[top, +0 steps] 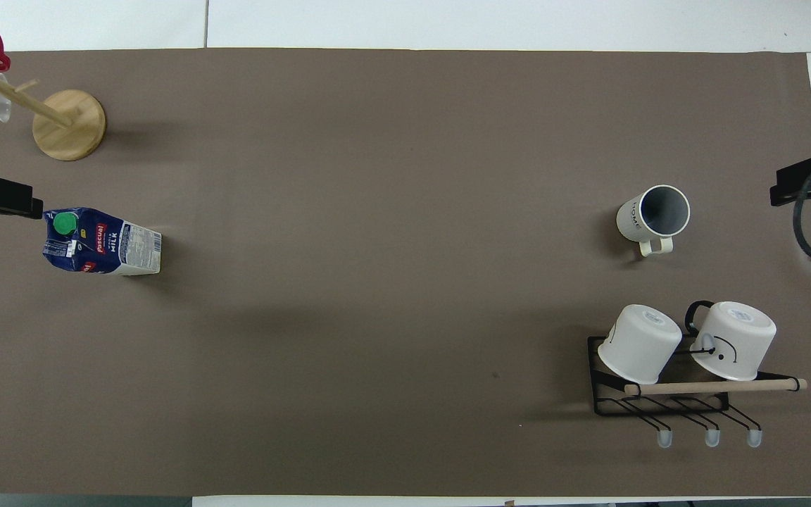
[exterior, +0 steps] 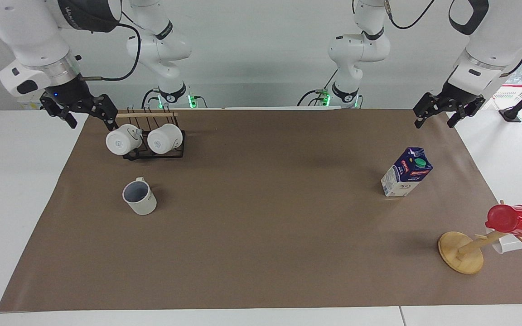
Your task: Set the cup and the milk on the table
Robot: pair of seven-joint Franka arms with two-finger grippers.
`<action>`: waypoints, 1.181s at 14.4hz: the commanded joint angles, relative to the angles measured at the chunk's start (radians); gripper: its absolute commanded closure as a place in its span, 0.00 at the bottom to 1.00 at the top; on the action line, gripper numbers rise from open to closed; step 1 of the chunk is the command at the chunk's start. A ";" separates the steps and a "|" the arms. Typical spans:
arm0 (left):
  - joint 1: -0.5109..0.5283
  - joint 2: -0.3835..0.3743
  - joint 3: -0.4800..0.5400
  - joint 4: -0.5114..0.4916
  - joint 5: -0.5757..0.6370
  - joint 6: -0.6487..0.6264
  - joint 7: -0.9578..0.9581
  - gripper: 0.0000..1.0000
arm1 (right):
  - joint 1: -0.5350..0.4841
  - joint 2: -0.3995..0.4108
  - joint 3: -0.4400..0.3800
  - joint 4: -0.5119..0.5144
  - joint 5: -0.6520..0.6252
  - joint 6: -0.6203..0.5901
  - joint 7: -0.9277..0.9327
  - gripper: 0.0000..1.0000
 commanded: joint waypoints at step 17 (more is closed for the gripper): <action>0.006 -0.025 0.000 -0.046 0.008 0.009 0.012 0.00 | -0.070 0.115 0.004 -0.343 0.065 0.580 -0.453 0.00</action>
